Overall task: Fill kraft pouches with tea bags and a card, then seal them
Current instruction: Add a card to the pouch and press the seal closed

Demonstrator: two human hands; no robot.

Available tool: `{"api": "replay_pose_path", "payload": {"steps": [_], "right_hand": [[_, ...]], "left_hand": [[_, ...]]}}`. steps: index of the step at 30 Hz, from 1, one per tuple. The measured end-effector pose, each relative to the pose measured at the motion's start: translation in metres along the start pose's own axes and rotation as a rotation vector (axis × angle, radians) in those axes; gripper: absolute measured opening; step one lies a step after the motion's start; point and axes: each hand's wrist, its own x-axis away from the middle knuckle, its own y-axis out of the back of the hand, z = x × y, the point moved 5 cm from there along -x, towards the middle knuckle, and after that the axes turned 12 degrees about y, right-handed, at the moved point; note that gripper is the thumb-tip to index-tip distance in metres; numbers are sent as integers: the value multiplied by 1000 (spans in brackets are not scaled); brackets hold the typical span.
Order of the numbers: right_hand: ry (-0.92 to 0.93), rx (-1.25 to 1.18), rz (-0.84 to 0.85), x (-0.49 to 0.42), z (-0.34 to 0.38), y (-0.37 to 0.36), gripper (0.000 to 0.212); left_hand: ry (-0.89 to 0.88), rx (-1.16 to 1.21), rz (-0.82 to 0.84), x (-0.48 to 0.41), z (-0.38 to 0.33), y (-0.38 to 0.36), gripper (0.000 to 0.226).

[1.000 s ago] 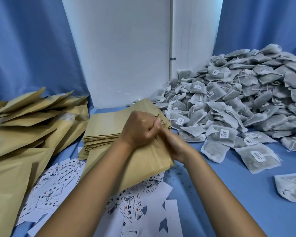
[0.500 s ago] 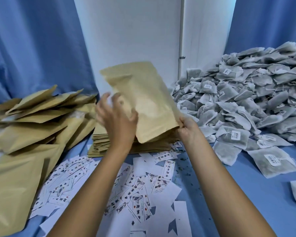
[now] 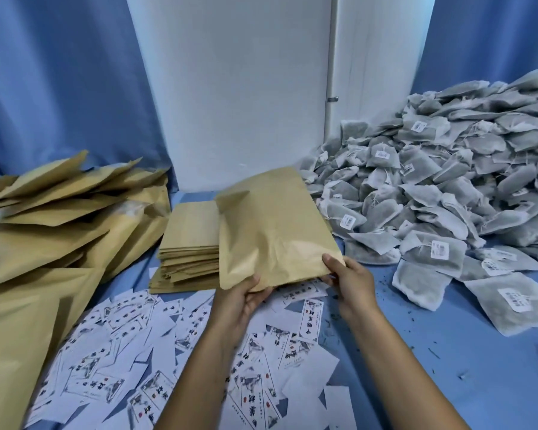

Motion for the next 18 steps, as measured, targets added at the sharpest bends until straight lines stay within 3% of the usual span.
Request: {"api": "replay_pose_path", "payload": {"steps": [4,11,15,18], "right_hand": [[69,105,-37,-1,1,4,8],[101,216,60,8,-10,-2,11],[99,165,7,8,-16,0,9],[53,136,72,10,-20,-7,12]], "left_hand": [[-17,24,-9,-2,4,2,35],[-71,30,-14,0,12,3,18],[-86,12,-6,1,14,2,19],[-91,14,-2,0,15,0,19]]}}
